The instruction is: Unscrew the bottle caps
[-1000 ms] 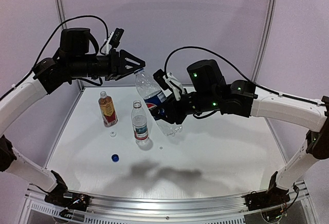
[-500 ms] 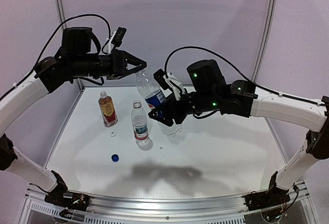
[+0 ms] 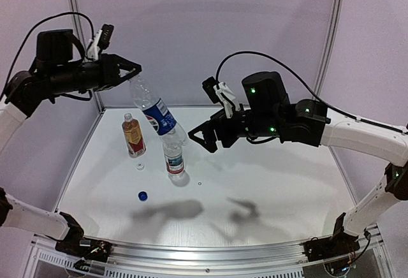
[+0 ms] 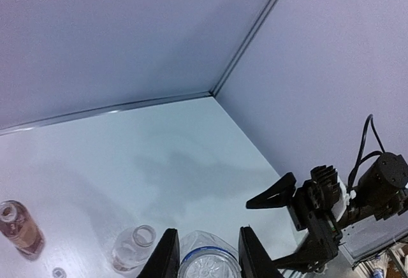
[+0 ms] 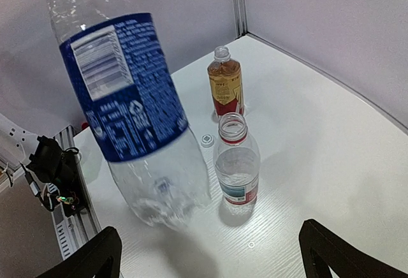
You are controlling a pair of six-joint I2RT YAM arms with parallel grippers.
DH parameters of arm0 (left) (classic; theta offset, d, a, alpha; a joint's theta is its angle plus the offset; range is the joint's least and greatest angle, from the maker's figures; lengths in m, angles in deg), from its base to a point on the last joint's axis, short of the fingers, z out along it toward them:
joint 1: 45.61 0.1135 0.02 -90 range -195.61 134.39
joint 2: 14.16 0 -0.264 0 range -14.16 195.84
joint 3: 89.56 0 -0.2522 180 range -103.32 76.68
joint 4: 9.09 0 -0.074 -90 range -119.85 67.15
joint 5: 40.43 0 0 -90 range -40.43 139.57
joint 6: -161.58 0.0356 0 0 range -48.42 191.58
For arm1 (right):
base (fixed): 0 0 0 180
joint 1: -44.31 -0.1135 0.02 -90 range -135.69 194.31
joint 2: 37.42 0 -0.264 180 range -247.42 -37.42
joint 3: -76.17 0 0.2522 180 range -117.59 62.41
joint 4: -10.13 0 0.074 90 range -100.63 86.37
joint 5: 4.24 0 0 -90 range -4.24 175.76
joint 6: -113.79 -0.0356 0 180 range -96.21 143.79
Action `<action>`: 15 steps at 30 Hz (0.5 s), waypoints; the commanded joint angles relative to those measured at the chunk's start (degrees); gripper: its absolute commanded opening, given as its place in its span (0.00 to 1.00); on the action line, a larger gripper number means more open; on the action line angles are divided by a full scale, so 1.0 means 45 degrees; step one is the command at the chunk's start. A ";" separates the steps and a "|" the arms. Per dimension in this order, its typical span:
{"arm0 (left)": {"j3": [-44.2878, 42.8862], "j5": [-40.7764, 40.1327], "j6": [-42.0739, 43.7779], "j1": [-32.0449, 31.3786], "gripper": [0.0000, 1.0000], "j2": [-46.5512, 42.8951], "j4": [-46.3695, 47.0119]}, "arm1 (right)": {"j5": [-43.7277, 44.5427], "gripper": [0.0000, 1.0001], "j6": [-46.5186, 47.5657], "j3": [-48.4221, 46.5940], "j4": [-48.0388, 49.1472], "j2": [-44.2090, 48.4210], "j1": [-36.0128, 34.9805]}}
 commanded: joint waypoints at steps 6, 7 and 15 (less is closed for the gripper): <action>0.2127 -0.6473 0.2567 0.0373 0.03 -0.2620 -0.1472 | 0.2202 0.99 -0.0289 0.0877 0.0696 0.1128 0.0036; 0.2706 -0.7181 0.2729 0.0400 0.03 -0.2975 -0.1221 | 0.2536 0.99 -0.0329 0.0883 0.0667 0.1152 0.0037; 0.6403 -1.0541 0.2282 0.1698 0.01 -0.4097 0.0221 | 0.4917 0.99 -0.1158 0.1243 0.0750 0.1427 0.0039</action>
